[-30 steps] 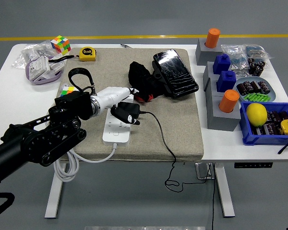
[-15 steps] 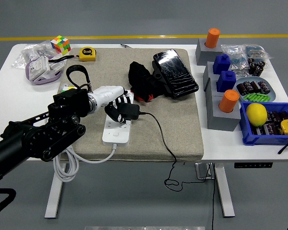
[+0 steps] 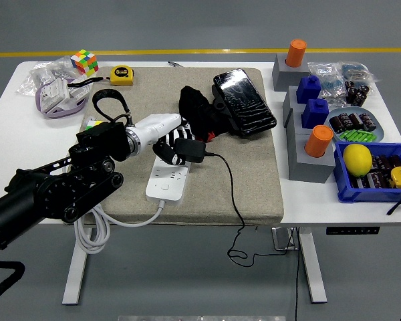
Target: Pull the plug out and thorw away
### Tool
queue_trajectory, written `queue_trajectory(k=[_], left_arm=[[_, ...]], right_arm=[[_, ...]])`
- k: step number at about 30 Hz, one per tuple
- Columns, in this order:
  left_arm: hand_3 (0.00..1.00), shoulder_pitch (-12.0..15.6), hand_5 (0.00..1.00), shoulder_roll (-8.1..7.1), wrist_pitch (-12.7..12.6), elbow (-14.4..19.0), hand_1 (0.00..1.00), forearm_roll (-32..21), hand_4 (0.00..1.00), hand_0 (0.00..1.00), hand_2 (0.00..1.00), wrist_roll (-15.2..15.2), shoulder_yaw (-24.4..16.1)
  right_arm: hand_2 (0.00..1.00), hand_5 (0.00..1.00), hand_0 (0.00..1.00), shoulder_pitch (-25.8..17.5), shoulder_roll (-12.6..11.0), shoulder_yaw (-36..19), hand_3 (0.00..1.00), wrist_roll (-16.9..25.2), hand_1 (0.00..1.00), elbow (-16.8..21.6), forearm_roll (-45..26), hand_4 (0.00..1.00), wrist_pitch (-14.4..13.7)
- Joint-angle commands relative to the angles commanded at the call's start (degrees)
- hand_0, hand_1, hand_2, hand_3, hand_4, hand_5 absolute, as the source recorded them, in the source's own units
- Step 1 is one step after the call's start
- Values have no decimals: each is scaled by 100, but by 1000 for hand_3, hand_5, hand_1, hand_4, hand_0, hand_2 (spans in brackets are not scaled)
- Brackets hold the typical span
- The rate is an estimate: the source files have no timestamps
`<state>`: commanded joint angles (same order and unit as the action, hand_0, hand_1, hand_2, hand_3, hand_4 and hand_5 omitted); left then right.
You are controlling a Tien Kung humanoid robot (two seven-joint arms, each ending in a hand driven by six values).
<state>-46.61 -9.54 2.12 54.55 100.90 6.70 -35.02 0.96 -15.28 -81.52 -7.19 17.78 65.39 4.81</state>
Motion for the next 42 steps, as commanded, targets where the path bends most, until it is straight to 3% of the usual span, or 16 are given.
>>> queue_trajectory(k=[9, 18, 19, 22, 24, 25, 30, 31, 36, 37, 42], left_arm=[[482, 50, 2, 51, -221, 562, 374, -90, 758, 326, 410, -51, 60], [497, 65, 2, 509, -465, 139, 383, -494, 772, 347, 416, -133, 552], [554, 68, 2, 561, -471, 88, 465, -524, 771, 441, 470, -149, 568], [554, 48, 2, 617, -424, -4, 465, -591, 771, 441, 470, -134, 605], [554, 27, 2, 621, -379, -65, 465, -547, 771, 441, 470, -107, 630], [605, 20, 2, 619, -361, -92, 632, -529, 904, 624, 571, -98, 645], [605, 42, 2, 591, -504, -152, 632, -454, 904, 624, 571, -462, 653], [998, 47, 240, 586, -545, -136, 951, -435, 998, 870, 977, -535, 631], [998, 116, 240, 513, -694, 150, 951, -209, 998, 870, 977, -950, 354], [998, 123, 387, 478, -707, 273, 998, -177, 998, 945, 998, -995, 297], [998, 126, 387, 346, -661, 608, 998, -18, 998, 945, 998, -936, 93]], right_arm=[[670, 513, 539, -12, -12, 45, 584, -3, 621, -7, -2, 978, 7], [671, 513, 541, -2, -22, 122, 584, -2, 621, 6, -27, 978, 0], [671, 513, 539, 1, -20, 114, 584, -2, 621, 6, -23, 977, -4], [671, 513, 539, -1, -21, 108, 584, -2, 621, 8, -25, 977, -4], [671, 513, 539, -4, -22, 93, 584, -6, 621, -3, -14, 977, -2], [671, 513, 541, -9, -22, 86, 583, -7, 621, -5, -11, 977, 0], [671, 513, 541, -31, -7, 53, 583, -7, 621, -17, 4, 977, 14], [671, 513, 541, -32, -4, 52, 583, -6, 622, -17, 5, 977, 15], [671, 513, 541, -21, -7, 43, 583, 5, 622, 5, 1, 977, -2], [671, 513, 540, -26, -8, 46, 583, 7, 621, 9, -7, 977, -5], [671, 513, 540, -31, -8, 29, 583, 4, 621, -1, 2, 977, 2]])
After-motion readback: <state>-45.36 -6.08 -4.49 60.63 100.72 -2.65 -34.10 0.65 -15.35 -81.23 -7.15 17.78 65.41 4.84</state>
